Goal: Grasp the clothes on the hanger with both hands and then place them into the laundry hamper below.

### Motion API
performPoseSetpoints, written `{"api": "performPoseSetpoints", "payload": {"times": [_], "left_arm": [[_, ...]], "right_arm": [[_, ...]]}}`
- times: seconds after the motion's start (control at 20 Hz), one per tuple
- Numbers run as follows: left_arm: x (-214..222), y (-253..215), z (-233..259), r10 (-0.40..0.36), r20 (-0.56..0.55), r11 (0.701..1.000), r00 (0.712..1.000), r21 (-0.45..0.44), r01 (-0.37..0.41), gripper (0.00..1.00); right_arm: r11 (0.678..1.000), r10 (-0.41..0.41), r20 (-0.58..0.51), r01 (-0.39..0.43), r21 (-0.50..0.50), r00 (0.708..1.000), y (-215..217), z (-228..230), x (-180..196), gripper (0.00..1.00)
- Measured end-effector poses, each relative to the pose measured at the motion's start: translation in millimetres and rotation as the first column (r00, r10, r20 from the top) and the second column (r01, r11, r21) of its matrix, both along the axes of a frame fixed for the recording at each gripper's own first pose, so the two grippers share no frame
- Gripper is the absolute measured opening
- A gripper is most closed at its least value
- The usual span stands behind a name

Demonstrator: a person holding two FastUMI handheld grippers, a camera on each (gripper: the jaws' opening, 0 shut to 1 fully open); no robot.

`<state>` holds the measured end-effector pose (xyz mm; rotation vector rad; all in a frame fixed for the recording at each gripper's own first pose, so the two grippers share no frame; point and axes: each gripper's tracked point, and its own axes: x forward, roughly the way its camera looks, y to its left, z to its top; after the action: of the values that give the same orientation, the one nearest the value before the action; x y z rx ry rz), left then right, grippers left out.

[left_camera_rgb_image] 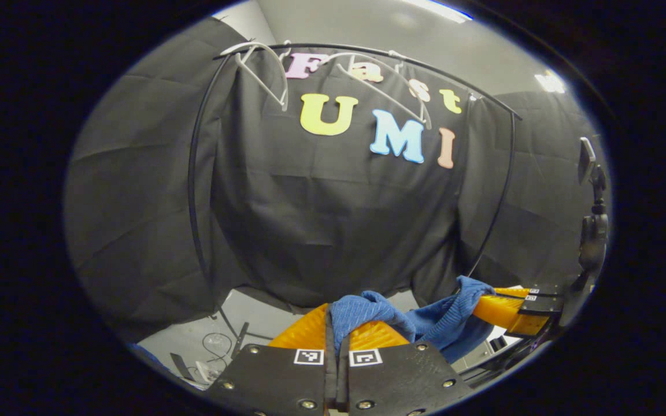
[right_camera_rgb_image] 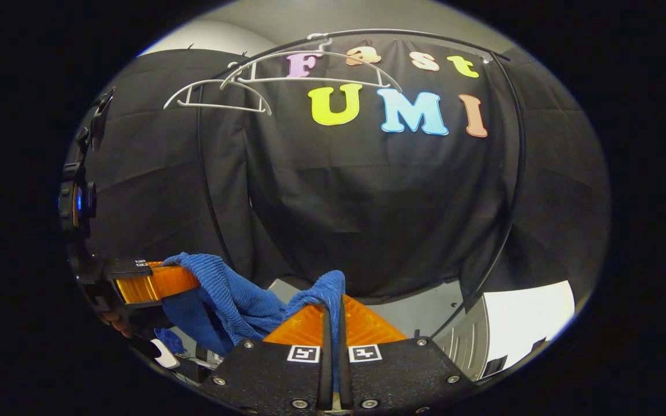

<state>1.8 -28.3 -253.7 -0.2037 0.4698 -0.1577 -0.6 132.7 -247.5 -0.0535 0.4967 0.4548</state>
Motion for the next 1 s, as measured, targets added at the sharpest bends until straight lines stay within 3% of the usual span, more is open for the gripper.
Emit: {"api": "performPoseSetpoints", "payload": {"times": [0.15,0.2,0.25,0.4,0.75,0.8,0.95,1.0], "left_arm": [[-13,3,-36,-0.003,-0.07,0.999,0.998,0.041,0.006,0.01],[-17,4,-48,-0.004,-0.095,0.998,0.995,0.057,0.009,0.05],[-20,5,-58,-0.008,-0.116,0.998,0.993,0.068,0.015,0.01],[-27,4,-88,-0.011,-0.175,0.995,0.985,0.095,0.028,0.01],[-45,5,-121,-0.029,-0.273,0.986,0.962,0.15,0.072,0.07],[-48,6,-126,-0.024,-0.282,0.986,0.959,0.155,0.07,0.11],[-53,12,-133,-0.009,-0.292,0.984,0.956,0.167,0.06,0.62],[-55,16,-133,-0.002,-0.291,0.984,0.957,0.171,0.054,0.79]], "right_arm": [[0.999,-0.005,-0.044,0.003,-0.041,0.999,-7,-26,-6,0.04],[0.999,-0.006,-0.059,0.003,-0.053,0.998,-9,-34,-9,0.04],[0.998,-0.006,-0.075,0.002,-0.063,0.997,-12,-41,-11,0.04],[0.995,-0.01,-0.116,-0.001,-0.097,0.993,-15,-62,-15,0.06],[0.989,-0.009,-0.212,-0.023,-0.149,0.977,-17,-96,-33,0.13],[0.988,-0.009,-0.22,-0.026,-0.155,0.975,-17,-102,-36,0.17],[0.984,-0.02,-0.237,-0.023,-0.179,0.971,-20,-110,-45,0.38],[0.982,-0.028,-0.244,-0.019,-0.188,0.969,-23,-113,-51,0.52]]}}
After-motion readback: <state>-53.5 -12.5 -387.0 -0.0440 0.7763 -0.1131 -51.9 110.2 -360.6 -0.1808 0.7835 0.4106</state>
